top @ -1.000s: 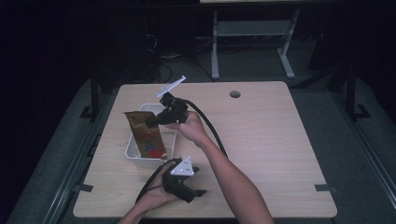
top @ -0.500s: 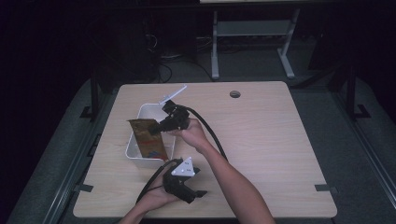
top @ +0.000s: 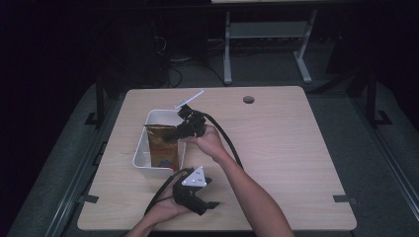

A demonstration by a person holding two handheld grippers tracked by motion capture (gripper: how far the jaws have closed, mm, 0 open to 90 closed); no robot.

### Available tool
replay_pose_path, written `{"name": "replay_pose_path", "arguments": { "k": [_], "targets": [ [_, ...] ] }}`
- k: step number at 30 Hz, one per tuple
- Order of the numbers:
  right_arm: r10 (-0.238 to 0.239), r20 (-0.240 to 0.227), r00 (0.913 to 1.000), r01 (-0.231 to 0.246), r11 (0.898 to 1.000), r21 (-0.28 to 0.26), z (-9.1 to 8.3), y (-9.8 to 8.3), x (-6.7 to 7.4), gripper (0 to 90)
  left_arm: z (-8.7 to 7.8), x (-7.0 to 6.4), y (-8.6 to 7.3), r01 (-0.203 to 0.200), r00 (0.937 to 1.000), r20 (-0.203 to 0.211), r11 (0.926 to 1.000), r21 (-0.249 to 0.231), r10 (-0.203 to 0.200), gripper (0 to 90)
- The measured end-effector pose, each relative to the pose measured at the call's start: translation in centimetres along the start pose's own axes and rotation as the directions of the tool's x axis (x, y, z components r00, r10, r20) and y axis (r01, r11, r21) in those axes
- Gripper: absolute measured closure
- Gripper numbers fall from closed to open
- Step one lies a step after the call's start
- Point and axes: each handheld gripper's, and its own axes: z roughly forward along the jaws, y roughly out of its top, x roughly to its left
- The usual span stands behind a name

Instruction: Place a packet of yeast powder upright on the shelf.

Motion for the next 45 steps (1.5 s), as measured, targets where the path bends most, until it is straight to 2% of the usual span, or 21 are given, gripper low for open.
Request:
{"name": "replay_pose_path", "arguments": {
  "k": [6, 9, 15, 19, 21, 34, 45],
  "targets": [
    [0.016, -0.003, 0.9999, -0.016, 1.0, 0.001, -0.1, -0.3, -0.2, 60.8, 0.0, 0.0, 0.0, 0.003, 1.0, 0.0, 1.0, 0.0, -0.003, 18.6],
    [0.02, 0.011, 0.9997, -0.02, 1.0, 0.002, -0.3, -0.4, -0.2, 53.3, -0.1, 0.1, 0.0, 0.004, 1.0, 0.0, 1.0, -0.003, -0.004, 18.6],
    [0.009, 0.034, 0.9994, -0.009, 1.0, 0.01, -0.9, -0.6, 0.0, 50.2, -0.1, 0.1, 0.0, 0.006, 1.0, 0.001, 1.0, -0.006, -0.006, 18.6],
    [0.007, 0.033, 0.9994, -0.007, 1.0, 0.007, -1.3, -0.8, 0.0, 49.4, -0.1, 0.1, 0.0, 0.007, 1.0, 0.0, 0.9999, -0.008, -0.007, 18.6],
    [0.001, 0.048, 0.9988, -0.001, 1.0, 0.016, -1.4, -1.0, 0.1, 48.7, -0.2, 0.1, 0.0, 0.009, 1.0, 0.001, 0.9999, -0.01, -0.009, 18.6],
    [0.012, 0.04, 0.9991, -0.012, 1.0, -0.001, -3.2, -2.1, 0.0, 45.7, -0.3, 0.1, 0.1, 0.006, 1.0, 0.004, 0.9999, -0.012, -0.006, 18.5],
    [0.029, 0.07, 0.9971, -0.027, 0.999, -0.034, -6.0, -3.4, -0.6, 45.2, -0.4, 0.2, 0.2, 0.012, 0.9999, 0.001, 0.9998, -0.018, -0.012, 18.5]
  ]
}}
